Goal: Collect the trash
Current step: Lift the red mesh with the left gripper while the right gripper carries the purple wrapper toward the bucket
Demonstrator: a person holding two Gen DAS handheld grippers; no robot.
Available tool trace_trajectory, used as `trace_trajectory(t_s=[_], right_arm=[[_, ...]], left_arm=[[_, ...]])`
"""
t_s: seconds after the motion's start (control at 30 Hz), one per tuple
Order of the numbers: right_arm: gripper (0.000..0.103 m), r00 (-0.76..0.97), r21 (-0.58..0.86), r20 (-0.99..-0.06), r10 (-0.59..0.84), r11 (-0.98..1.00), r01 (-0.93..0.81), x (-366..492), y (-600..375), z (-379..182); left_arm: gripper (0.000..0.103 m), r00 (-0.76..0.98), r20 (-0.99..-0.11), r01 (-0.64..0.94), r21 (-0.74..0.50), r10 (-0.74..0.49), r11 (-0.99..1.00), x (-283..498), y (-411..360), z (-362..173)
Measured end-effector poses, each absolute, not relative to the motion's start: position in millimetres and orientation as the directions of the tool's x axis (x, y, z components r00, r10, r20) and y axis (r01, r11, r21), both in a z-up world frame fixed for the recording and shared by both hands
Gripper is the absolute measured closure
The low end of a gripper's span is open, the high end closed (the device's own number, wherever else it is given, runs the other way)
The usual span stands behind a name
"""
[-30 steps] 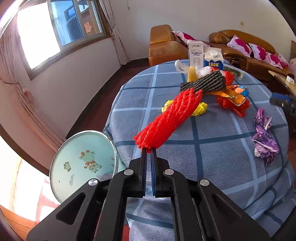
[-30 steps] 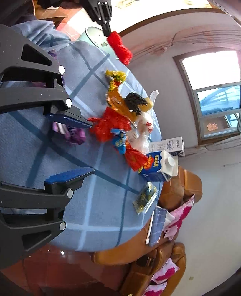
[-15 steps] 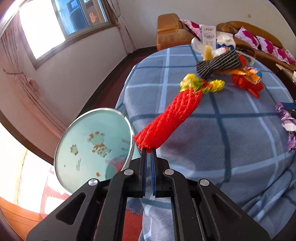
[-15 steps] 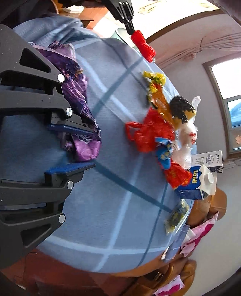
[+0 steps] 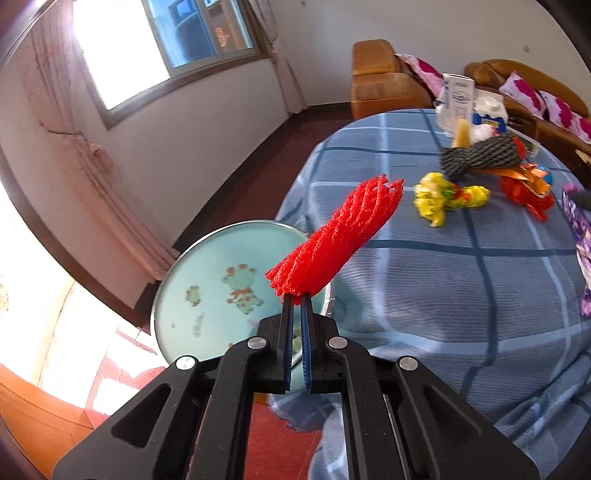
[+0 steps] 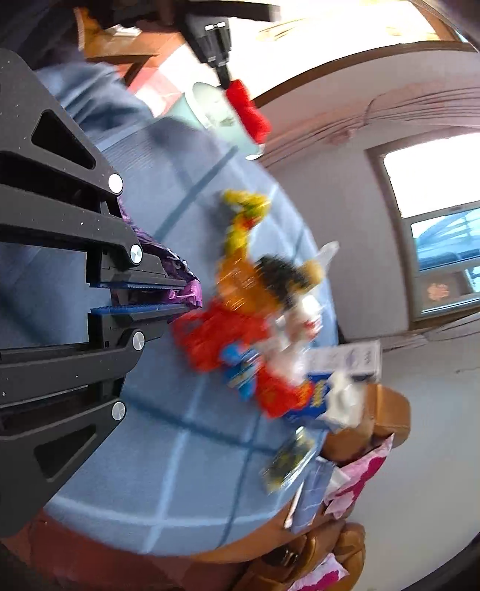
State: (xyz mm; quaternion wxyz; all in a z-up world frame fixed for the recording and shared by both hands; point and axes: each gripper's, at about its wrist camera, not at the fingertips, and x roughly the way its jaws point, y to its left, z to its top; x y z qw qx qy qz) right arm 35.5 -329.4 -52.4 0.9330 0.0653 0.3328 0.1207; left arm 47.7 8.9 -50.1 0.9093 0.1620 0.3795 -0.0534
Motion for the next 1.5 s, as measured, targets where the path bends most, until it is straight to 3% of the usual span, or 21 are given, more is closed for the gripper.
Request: trace_trajectory(t_s=[0.73,1.5], right_arm=[[0.096,0.737,0.130,-0.546,0.398,0.909,-0.395,142.1,-185.1,-16.8],[0.096,0.676,0.042,-0.581,0.453,0.846,-0.531,180.1,-98.2,-30.2]], left_arm=[[0.099,0.696,-0.649,-0.048,0.384,0.307,0.922,65.7,104.7,-52.6],[0.099,0.655,-0.649,-0.120,0.415,0.386,0.902,76.9,131.3,-62.2]])
